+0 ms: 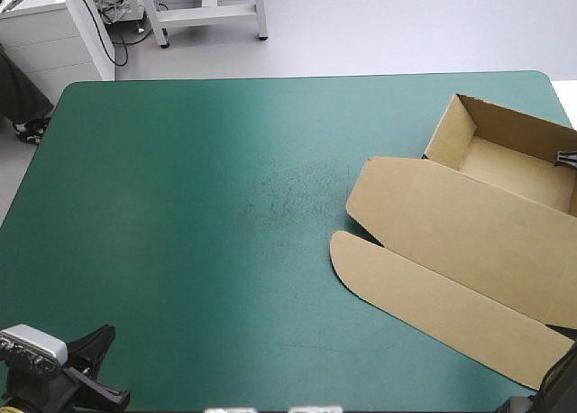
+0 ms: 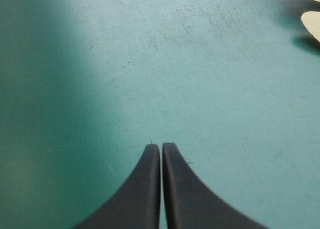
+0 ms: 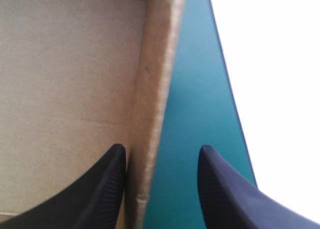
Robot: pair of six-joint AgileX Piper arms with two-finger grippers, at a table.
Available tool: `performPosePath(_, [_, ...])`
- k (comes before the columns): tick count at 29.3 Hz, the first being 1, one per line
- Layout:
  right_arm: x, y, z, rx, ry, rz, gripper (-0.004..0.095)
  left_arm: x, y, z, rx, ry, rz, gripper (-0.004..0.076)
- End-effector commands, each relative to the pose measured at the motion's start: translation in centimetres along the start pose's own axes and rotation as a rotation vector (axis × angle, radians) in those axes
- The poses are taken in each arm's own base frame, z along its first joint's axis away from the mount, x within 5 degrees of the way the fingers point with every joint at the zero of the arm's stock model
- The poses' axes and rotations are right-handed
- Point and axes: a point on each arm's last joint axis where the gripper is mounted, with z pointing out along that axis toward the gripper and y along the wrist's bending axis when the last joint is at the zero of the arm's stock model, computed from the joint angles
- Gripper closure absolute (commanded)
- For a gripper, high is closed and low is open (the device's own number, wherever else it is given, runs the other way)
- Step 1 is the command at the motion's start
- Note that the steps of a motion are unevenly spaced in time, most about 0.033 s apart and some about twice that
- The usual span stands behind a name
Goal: Fold the box
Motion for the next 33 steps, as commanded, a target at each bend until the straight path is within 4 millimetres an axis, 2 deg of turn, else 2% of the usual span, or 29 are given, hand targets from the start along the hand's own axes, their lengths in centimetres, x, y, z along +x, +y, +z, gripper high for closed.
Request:
performPosePath(1, [0.7, -1.2, -7.3, 0.082, -0.149, 0.025, 0.0462, -1.3, 0.0, -0.3, 0.006, -0.079, -0.008, 0.0731])
performPosePath(2, [1.0, -1.1, -9.8, 0.063, -0.215, 0.043, 0.0462, -1.3, 0.0, -0.3, 0.006, -0.079, -0.005, 0.0731])
performPosePath(6, [2.7, 0.0, -16.1, -0.041, -0.387, 0.048, 0.0462, -1.3, 0.0, -0.3, 0.006, -0.079, -0.005, 0.0731])
performPosePath(10, [6.2, 1.5, -23.4, -0.153, -0.585, 0.014, 0.0464, -1.3, 0.0, -0.3, 0.006, -0.079, -0.005, 0.0731])
performPosePath(11, [7.7, 2.0, -25.6, -0.158, -0.644, -0.013, 0.0464, -1.3, 0.0, -0.3, 0.006, -0.079, -0.005, 0.0731])
performPosePath(15, [13.2, 3.4, -31.9, -0.139, -0.819, -0.073, 0.0469, -1.3, 0.0, -0.3, 0.006, -0.079, -0.005, 0.0731])
performPosePath(17, [16.8, 3.9, -34.9, -0.121, -0.918, -0.111, 0.0518, -1.3, 0.0, -0.3, 0.006, -0.079, -0.005, 0.0731])
performPosePath(20, [22.1, 4.3, -38.1, -0.093, -1.038, -0.138, 0.0673, -1.3, 0.0, -0.3, 0.006, -0.079, -0.005, 0.0731])
performPosePath(24, [29.3, 5.0, -39.4, -0.064, -1.160, -0.136, 0.0931, -1.3, 0.0, -0.3, 0.006, -0.079, -0.005, 0.0731])
performPosePath(27, [32.5, 5.5, -37.5, -0.064, -1.179, -0.127, 0.0921, -1.3, 0.0, -0.3, 0.006, -0.079, -0.005, 0.0731])
performPosePath(28, [34.1, 5.8, -36.7, -0.069, -1.192, -0.127, 0.0921, -1.3, 0.0, -0.3, 0.006, -0.079, -0.005, 0.0731])
performPosePath(32, [37.7, 6.6, -32.9, -0.138, -1.232, -0.156, 0.0920, -1.3, 0.0, -0.3, 0.006, -0.079, -0.005, 0.0731])
performPosePath(33, [38.0, 6.6, -31.7, -0.152, -1.232, -0.163, 0.0920, -1.3, 0.0, -0.3, 0.006, -0.079, -0.005, 0.0731])
